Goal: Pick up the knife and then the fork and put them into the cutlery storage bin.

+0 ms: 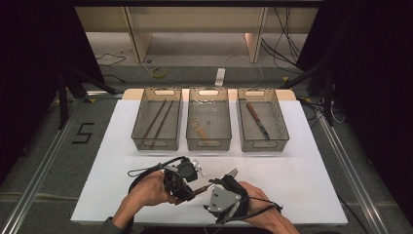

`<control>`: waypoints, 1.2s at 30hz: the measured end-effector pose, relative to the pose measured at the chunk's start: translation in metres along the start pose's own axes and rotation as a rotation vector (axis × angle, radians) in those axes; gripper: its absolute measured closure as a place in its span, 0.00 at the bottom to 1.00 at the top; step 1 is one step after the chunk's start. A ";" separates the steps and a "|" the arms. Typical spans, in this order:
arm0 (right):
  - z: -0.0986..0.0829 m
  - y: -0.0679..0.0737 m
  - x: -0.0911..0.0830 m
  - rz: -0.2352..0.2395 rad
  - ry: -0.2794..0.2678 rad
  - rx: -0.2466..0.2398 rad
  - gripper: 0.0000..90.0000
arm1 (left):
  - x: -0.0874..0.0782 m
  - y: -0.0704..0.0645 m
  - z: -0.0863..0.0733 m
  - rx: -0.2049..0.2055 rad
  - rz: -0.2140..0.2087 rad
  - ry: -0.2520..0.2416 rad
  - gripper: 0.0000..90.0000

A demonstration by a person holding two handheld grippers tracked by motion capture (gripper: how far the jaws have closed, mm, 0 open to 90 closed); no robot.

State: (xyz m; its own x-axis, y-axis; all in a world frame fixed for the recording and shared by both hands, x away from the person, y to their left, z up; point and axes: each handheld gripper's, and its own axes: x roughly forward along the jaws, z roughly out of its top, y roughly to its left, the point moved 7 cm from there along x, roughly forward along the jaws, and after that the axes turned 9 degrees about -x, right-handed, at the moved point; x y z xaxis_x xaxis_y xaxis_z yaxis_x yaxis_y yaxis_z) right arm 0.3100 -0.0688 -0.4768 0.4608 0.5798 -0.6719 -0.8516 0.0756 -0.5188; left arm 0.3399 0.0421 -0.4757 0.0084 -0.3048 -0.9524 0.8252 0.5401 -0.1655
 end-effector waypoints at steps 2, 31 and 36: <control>0.000 0.002 0.003 -0.016 0.021 -0.034 0.32 | 0.000 -0.002 0.001 -0.003 -0.006 -0.001 0.84; 0.004 0.022 0.017 -0.092 0.107 -0.358 0.76 | 0.000 -0.022 0.002 0.075 -0.034 0.053 0.84; 0.004 0.024 0.017 -0.084 0.114 -0.406 0.82 | 0.000 -0.022 0.002 0.079 -0.035 0.056 0.84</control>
State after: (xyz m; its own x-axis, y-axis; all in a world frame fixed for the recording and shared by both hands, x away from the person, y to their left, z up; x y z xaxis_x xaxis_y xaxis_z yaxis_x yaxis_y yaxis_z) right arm 0.2964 -0.0535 -0.4986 0.5689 0.4899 -0.6606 -0.6526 -0.2199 -0.7251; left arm 0.3227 0.0289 -0.4716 -0.0503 -0.2770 -0.9595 0.8666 0.4655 -0.1799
